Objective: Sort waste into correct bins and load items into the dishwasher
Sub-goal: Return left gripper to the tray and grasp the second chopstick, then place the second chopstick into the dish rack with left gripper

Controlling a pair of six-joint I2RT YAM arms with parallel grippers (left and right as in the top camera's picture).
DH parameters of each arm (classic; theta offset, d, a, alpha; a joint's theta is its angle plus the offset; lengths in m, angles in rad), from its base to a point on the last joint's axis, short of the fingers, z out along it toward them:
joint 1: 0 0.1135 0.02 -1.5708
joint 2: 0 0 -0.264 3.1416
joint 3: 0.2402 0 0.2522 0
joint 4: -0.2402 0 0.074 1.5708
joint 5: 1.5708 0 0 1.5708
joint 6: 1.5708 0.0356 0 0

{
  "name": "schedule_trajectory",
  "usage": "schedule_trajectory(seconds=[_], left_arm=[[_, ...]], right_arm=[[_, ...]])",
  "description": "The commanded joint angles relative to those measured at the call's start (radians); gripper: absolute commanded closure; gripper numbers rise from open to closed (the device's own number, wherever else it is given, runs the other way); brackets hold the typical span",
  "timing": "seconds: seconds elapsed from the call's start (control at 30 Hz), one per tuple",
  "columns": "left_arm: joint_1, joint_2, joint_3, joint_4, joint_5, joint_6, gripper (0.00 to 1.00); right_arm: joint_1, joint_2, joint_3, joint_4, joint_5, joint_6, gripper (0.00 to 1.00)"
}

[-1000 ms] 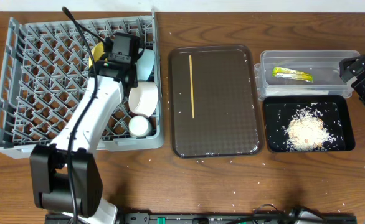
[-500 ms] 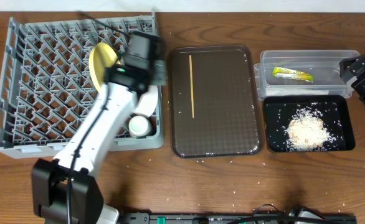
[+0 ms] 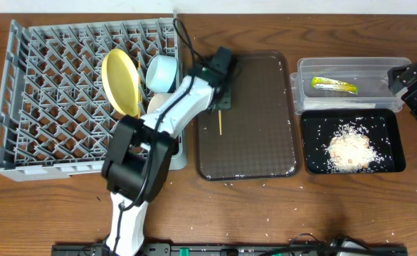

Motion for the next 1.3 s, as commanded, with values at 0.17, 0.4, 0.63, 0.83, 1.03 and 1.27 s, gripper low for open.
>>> schedule_trajectory(seconds=[0.17, 0.4, 0.63, 0.83, 1.03, 1.27], left_arm=[[-0.008, 0.063, 0.113, -0.074, 0.114, 0.008, 0.52], [-0.010, 0.140, 0.113, -0.075, 0.114, 0.005, 0.53], [-0.011, 0.164, 0.113, -0.074, 0.114, 0.005, 0.66], [-0.013, 0.179, 0.113, -0.075, 0.114, 0.006, 0.92], [-0.009, 0.087, 0.121, -0.117, 0.113, 0.040, 0.92], [0.066, -0.230, 0.123, -0.244, 0.035, 0.125, 0.93]], right_arm=[[-0.004, 0.002, 0.014, -0.001, -0.003, 0.003, 0.01], [-0.004, 0.002, 0.014, -0.001, -0.003, 0.003, 0.01], [-0.004, 0.002, 0.014, -0.001, -0.003, 0.003, 0.01], [-0.004, 0.002, 0.014, -0.001, -0.003, 0.003, 0.01], [-0.004, 0.002, 0.014, -0.001, -0.003, 0.003, 0.01], [-0.004, 0.002, 0.014, -0.001, -0.003, 0.003, 0.01]])
